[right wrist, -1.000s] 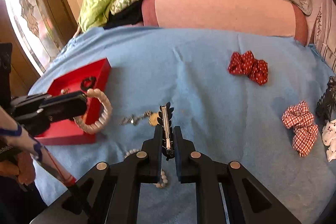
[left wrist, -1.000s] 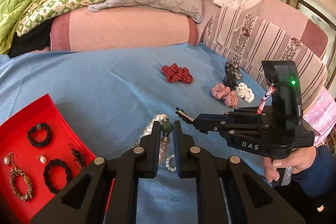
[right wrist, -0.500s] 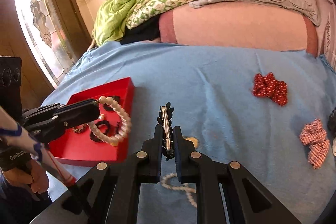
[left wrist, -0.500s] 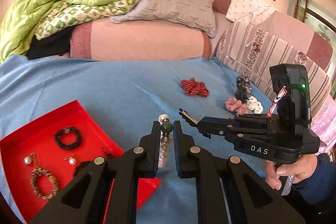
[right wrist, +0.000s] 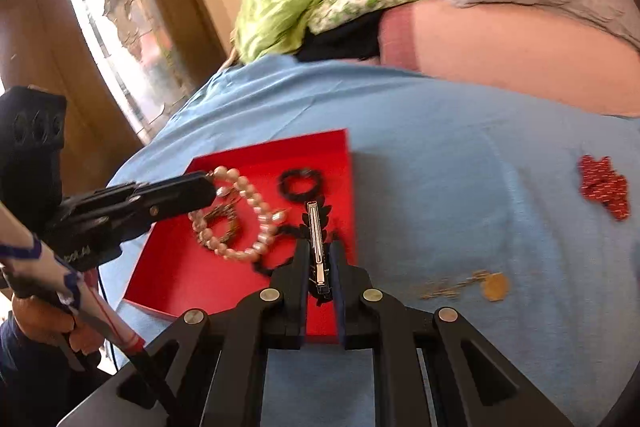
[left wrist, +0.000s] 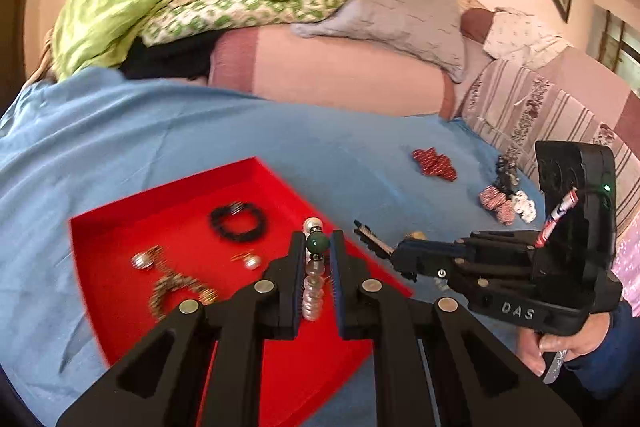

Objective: Organize jewelry
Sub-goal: 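Carry the pearl bracelet and hair clip over the red tray with both tools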

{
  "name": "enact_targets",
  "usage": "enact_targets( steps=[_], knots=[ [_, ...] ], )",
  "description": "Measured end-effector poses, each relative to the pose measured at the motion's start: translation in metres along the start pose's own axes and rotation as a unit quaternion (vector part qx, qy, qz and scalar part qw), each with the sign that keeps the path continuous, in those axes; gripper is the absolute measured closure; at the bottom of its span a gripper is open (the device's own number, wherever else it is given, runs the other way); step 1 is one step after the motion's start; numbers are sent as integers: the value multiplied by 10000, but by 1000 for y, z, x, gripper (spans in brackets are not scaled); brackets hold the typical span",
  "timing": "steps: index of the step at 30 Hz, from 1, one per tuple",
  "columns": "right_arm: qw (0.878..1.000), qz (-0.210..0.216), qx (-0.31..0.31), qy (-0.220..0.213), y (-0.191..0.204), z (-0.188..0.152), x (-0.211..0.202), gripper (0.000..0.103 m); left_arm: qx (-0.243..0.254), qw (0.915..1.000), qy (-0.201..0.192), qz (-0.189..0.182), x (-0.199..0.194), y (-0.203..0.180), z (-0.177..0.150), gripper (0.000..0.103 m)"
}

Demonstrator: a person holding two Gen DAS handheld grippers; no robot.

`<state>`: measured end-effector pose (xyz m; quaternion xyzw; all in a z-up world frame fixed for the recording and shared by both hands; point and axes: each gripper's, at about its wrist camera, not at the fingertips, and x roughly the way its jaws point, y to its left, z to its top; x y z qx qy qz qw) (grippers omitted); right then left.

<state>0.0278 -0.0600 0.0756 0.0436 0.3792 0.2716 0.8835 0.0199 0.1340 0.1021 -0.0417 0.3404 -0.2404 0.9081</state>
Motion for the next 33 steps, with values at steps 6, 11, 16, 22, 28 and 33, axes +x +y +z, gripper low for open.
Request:
enact_targets(
  steps=[6,11,16,22,28,33],
  knots=[
    [9991,252,-218,257,32,-5,31,92,-193,9991,248,271,-1,30,-15,92],
    [9978,312,-330,479,43,-13,51,92,-436,9974,391,420,0,48,-19,92],
    [9972,294,-350,593,46,-14,67,92,-571,9951,562,586,6,56,-22,92],
    [9958,334,-397,760,49,-17,82,92,-720,9923,675,748,11,63,-24,92],
    [9947,307,-514,838,52,-20,85,92,-762,9906,740,858,15,64,-26,92],
    [9944,282,-588,834,54,-21,85,92,-712,9903,752,927,17,62,-26,92]
  ],
)
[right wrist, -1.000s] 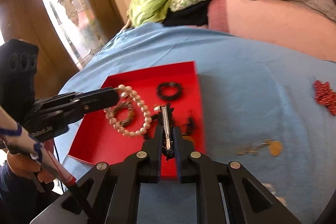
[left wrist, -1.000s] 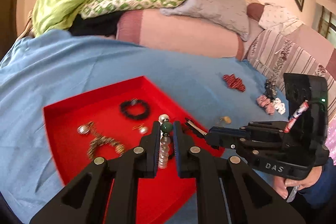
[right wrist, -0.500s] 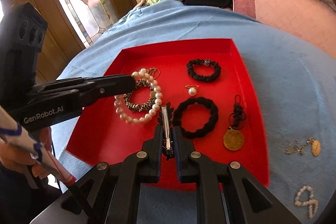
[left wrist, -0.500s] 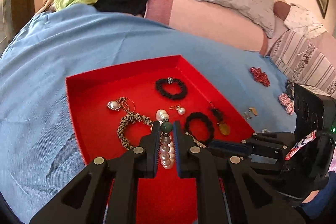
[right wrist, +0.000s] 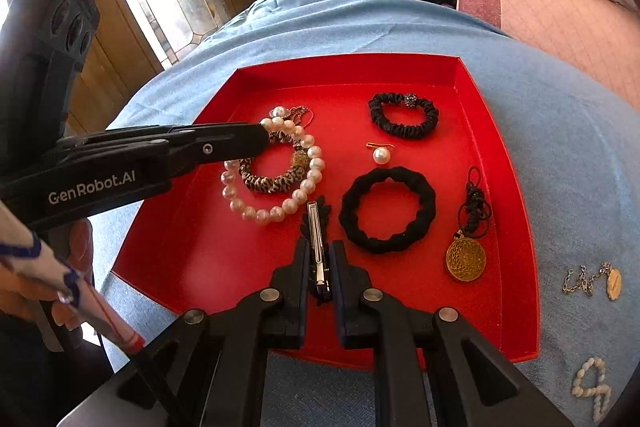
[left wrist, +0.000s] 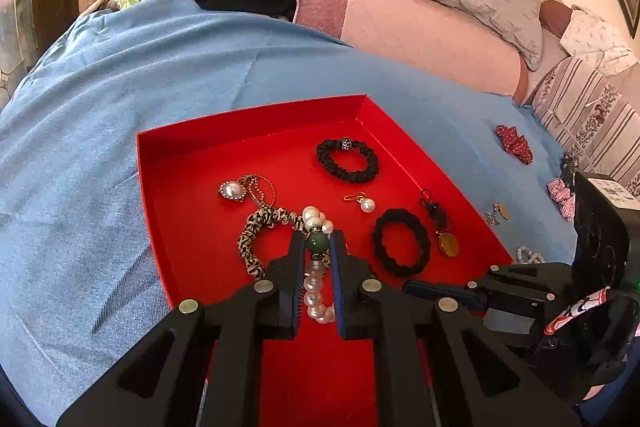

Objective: Organize jewelry
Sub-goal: 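Carry the pearl bracelet and hair clip over the red tray with both tools, then open both tools to release the pearl bracelet and hair clip in the tray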

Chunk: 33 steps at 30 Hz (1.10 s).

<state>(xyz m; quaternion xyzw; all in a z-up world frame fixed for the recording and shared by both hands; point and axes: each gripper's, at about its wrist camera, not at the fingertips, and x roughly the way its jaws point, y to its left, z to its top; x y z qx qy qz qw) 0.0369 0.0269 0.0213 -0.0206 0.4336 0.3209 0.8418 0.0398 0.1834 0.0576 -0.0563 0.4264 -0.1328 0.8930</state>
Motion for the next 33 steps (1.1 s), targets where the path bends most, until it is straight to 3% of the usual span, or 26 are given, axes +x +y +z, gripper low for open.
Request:
enact_targets(
  steps=[33],
  knots=[
    [9999,120,-10,2,3,-3,-3,89,185,9997,103,155,4,-10,-1,92]
  ],
)
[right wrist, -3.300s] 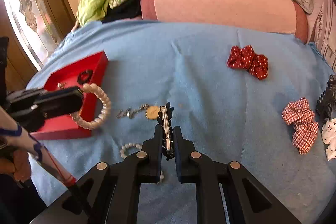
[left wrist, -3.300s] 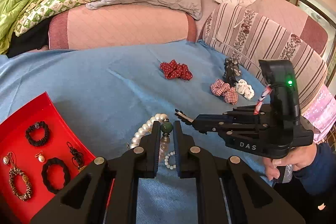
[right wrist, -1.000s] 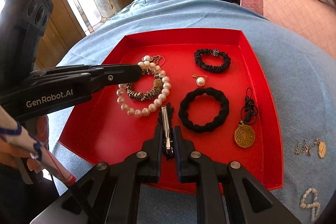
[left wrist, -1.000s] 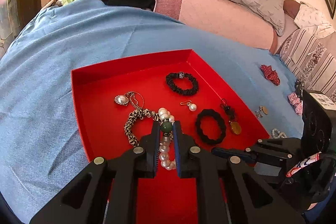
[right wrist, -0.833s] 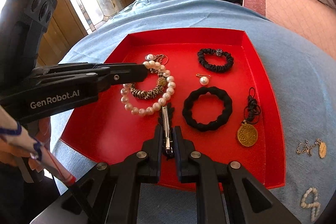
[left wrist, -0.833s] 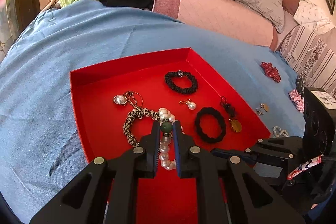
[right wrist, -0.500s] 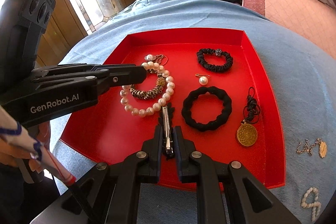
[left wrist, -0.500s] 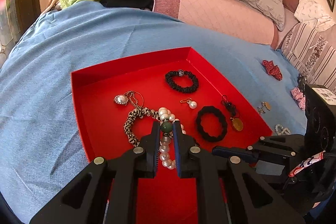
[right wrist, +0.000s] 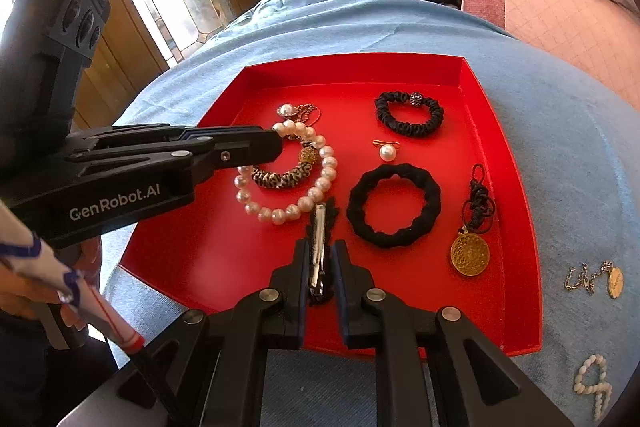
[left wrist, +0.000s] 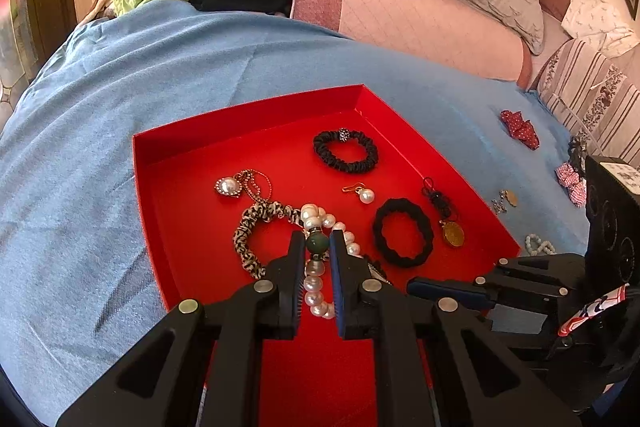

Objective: Organize jewelry
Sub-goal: 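Open both tools to release the pearl bracelet and hair clip in the tray, then grasp the white pearl bracelet with the left tool while the right tool grasps the gold medallion pendant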

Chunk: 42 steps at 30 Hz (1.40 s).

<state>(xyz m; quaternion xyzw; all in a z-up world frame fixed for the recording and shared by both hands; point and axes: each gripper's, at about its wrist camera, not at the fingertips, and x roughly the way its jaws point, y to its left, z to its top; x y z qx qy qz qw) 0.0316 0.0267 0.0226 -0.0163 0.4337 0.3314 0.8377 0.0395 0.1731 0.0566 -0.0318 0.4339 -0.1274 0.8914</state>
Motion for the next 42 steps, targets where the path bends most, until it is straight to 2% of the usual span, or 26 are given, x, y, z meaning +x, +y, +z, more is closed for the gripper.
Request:
enact_targets(
  steps=[9,12,15,17,21,25,29,37,39,42],
  knots=[
    [9996,125,199,-154,-7,-1,-19,88,-211,9998,9,-5,-9,0,-13,92],
    [9992,205,247,-222,-9,-2,-29,88,-302,9995,48,112,-10,0,-18,92],
    [9985,265,276,-380,-10,-2,-44,88,-365,9992,-56,163,-17,-3,-22,90],
    [9973,290,334,-590,-15,0,-61,88,-293,9989,-260,245,-25,-13,-24,87],
    [9933,233,676,-908,-44,-1,-94,88,-113,9976,-650,197,-40,-39,-27,81],
    [9823,115,1376,-1268,-93,-9,-133,88,143,9967,-795,-127,-45,-81,-26,80],
    [9710,-47,1875,-1482,-133,-23,-167,88,532,9955,-627,-468,-37,-128,-28,70],
    [9583,-344,2377,-1548,-181,-53,-211,88,845,9915,134,-980,9,-207,-32,69],
    [9560,-377,2454,-1565,-186,-57,-216,88,942,9903,246,-990,21,-221,-31,69],
    [9534,-381,2541,-1582,-193,-61,-220,88,1131,9894,416,-809,42,-241,-29,69]
  ],
)
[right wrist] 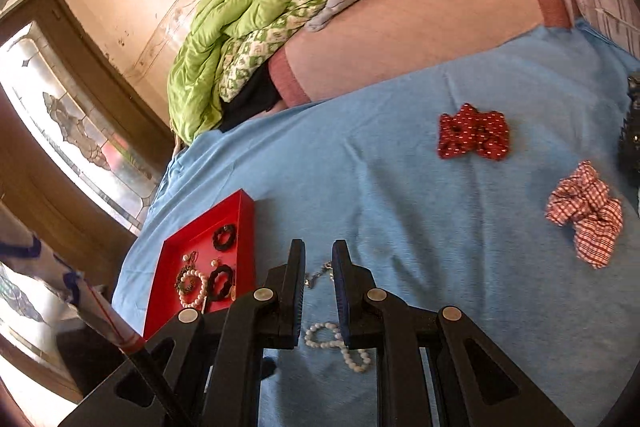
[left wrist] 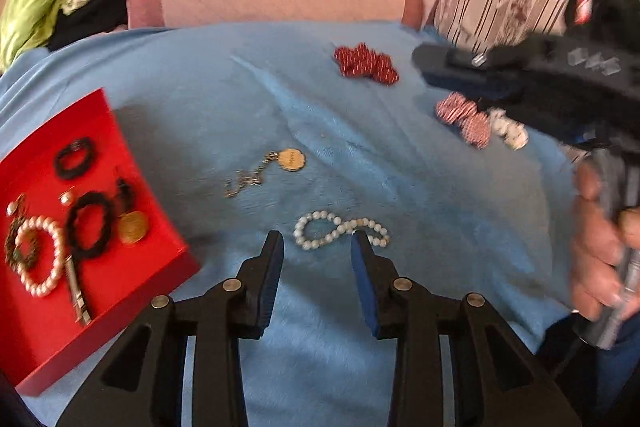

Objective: Organize jewelry
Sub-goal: 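Grasp the white pearl bracelet with the left tool while the right tool grasps the gold medallion pendant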

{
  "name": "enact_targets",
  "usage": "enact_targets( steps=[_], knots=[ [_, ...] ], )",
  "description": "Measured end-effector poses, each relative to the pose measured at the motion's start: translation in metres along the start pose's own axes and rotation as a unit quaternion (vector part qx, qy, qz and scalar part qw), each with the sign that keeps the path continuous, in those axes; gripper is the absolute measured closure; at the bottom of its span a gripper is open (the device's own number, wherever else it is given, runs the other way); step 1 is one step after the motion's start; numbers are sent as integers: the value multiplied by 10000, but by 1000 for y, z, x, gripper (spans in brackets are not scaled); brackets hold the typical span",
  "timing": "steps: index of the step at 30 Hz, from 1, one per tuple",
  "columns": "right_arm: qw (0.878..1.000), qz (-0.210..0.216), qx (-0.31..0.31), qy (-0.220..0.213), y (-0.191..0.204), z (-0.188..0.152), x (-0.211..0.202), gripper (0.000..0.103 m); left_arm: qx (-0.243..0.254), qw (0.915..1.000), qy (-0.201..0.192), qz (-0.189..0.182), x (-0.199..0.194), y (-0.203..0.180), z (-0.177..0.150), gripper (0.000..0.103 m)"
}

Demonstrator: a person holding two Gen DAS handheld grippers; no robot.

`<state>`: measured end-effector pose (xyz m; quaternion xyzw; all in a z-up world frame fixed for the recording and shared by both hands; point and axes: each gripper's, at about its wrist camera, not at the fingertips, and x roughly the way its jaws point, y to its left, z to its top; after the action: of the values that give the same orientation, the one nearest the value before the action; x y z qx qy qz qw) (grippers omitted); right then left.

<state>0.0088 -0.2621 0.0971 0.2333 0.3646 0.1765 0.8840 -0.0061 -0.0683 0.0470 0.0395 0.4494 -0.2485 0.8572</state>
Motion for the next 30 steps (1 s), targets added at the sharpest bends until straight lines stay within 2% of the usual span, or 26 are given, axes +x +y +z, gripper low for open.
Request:
enact_targets(
  steps=[4,6,8,10,11,16,17,18,20,21,27,30],
  knots=[
    [10000,-31,11,76,-4,0,5,87,252,9987,323,308,31,-6,8,69],
    [9999,-50,-5,163,-4,0,11,87,340,9973,520,397,44,-7,7,75],
    [9996,-94,-30,267,-4,1,20,87,640,9957,373,564,45,-14,0,76],
    [9991,-146,-55,396,-4,0,32,87,749,9952,283,563,42,-17,-4,84],
    [9989,-162,-62,443,-4,-1,36,87,762,9956,236,500,39,-18,-6,92],
    [9974,-266,-87,661,-3,-4,58,87,682,9974,-241,14,12,-11,-5,92],
    [9973,-270,-75,678,-3,-5,61,87,632,9973,-370,-93,3,-8,-3,93],
    [9971,-283,-80,701,-2,-5,65,87,573,9968,-521,-185,-7,-3,0,98],
    [9963,-359,-136,768,0,-7,72,84,483,9954,-754,-343,-23,4,5,98],
    [9959,-432,-152,782,0,-8,76,81,433,9942,-899,-390,-33,9,7,98],
    [9929,-556,-368,986,6,-15,99,77,60,9894,-1310,-618,-66,41,16,98],
    [9893,-653,-640,1137,16,-23,115,75,8,9852,-1608,-586,-87,52,18,98]
  ],
)
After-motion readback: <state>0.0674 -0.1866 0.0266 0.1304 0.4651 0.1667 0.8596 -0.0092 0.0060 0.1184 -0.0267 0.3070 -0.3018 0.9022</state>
